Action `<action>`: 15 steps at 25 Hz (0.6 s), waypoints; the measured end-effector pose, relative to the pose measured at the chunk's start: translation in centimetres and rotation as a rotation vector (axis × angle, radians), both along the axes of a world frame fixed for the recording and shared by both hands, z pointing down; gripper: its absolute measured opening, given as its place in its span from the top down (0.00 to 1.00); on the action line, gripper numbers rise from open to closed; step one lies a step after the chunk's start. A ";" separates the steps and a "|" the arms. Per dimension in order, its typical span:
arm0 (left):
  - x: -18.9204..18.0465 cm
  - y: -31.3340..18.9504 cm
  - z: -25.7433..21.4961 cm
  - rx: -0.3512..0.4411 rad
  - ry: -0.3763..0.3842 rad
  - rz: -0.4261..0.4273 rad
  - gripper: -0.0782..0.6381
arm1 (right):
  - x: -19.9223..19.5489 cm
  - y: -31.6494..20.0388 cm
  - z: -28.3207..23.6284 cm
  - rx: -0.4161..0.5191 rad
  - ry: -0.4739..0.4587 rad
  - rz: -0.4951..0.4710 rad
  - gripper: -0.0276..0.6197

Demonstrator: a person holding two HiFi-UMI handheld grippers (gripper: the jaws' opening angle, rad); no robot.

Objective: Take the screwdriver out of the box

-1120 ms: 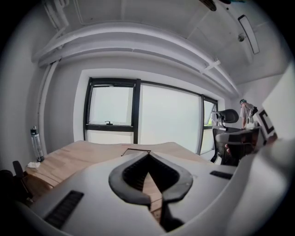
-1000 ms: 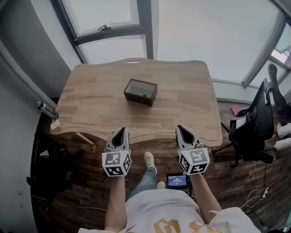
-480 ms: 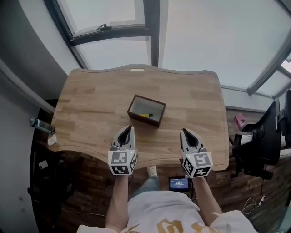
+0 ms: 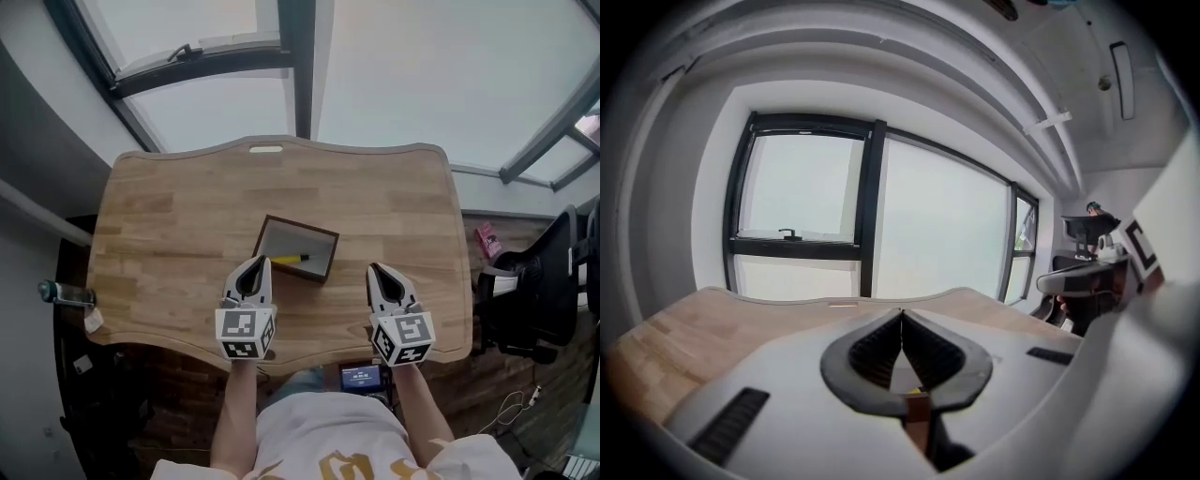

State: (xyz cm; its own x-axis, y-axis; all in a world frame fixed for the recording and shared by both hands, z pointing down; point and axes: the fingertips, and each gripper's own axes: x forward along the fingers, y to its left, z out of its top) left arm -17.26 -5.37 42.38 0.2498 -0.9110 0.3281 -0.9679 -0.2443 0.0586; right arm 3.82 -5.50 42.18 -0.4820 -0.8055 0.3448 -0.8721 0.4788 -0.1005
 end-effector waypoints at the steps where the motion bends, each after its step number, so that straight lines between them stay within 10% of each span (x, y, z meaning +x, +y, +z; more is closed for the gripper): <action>1: 0.0 -0.5 0.1 0.000 -0.002 0.012 0.87 | 0.0 -0.3 0.1 0.000 0.002 0.003 0.91; 15: 0.5 -4.4 0.8 -0.051 0.043 0.084 0.87 | -0.4 -1.9 1.5 -0.028 0.000 -0.002 0.91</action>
State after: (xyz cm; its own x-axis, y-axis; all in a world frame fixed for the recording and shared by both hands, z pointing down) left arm -16.77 -9.74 43.15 0.3399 -0.8686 0.3606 -0.9403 -0.3206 0.1141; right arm 3.41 -7.37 43.67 -0.4840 -0.7942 0.3673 -0.8710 0.4779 -0.1144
